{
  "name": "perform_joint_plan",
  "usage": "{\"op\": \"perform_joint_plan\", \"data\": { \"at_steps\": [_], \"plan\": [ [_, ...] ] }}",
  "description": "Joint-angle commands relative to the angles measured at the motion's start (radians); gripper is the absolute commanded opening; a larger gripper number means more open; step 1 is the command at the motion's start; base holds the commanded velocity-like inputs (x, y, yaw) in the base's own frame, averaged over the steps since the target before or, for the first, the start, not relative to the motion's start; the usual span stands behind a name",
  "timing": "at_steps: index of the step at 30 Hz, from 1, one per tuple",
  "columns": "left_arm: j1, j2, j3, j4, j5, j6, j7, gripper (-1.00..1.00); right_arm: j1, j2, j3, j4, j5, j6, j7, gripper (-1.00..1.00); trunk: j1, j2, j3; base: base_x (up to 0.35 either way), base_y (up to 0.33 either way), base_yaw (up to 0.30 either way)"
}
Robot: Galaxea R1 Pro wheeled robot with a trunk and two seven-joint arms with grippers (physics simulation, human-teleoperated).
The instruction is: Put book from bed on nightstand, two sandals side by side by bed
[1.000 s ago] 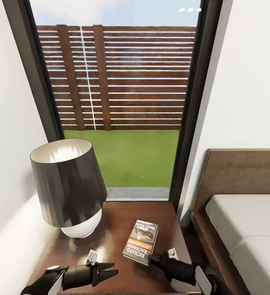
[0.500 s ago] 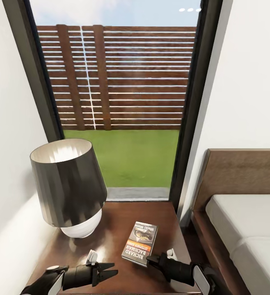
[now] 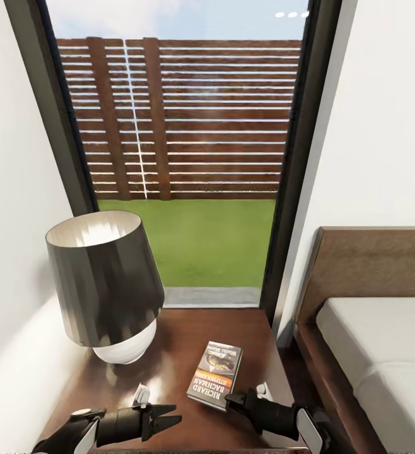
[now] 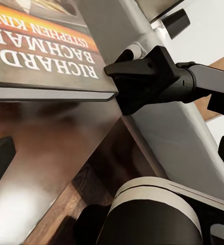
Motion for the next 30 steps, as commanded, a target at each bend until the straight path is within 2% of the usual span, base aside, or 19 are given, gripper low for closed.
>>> {"op": "perform_joint_plan", "data": {
  "at_steps": [1, 10, 14, 24, 30],
  "plan": [
    [0.000, 0.001, -0.006, 0.000, 0.008, 0.011, -0.002, 1.00, -0.001, 0.001, -0.006, 0.000, -0.001, 0.006, 0.002, -1.00, 0.004, -0.008, -0.004, 0.000, 0.000, 0.000],
    [0.000, 0.001, -0.005, 0.000, 0.008, 0.011, -0.002, 1.00, -0.001, 0.000, -0.006, 0.000, -0.001, 0.006, 0.002, -1.00, 0.008, -0.015, -0.007, 0.000, 0.000, 0.000],
    [0.000, 0.001, -0.006, 0.000, 0.008, 0.011, -0.002, 1.00, -0.001, 0.000, -0.006, 0.000, -0.001, 0.006, 0.002, -1.00, 0.023, -0.043, -0.020, 0.000, 0.000, 0.000],
    [0.000, 0.001, -0.006, 0.000, 0.008, 0.011, -0.002, 1.00, -0.001, 0.000, -0.006, 0.000, -0.001, 0.006, 0.002, -1.00, 0.023, -0.043, -0.020, 0.000, 0.000, 0.000],
    [0.000, 0.001, -0.006, 0.000, 0.008, 0.011, -0.002, 1.00, -0.001, 0.000, -0.006, 0.000, -0.001, 0.006, 0.002, -1.00, 0.046, -0.085, -0.039, 0.000, 0.000, 0.000]
  ]
}}
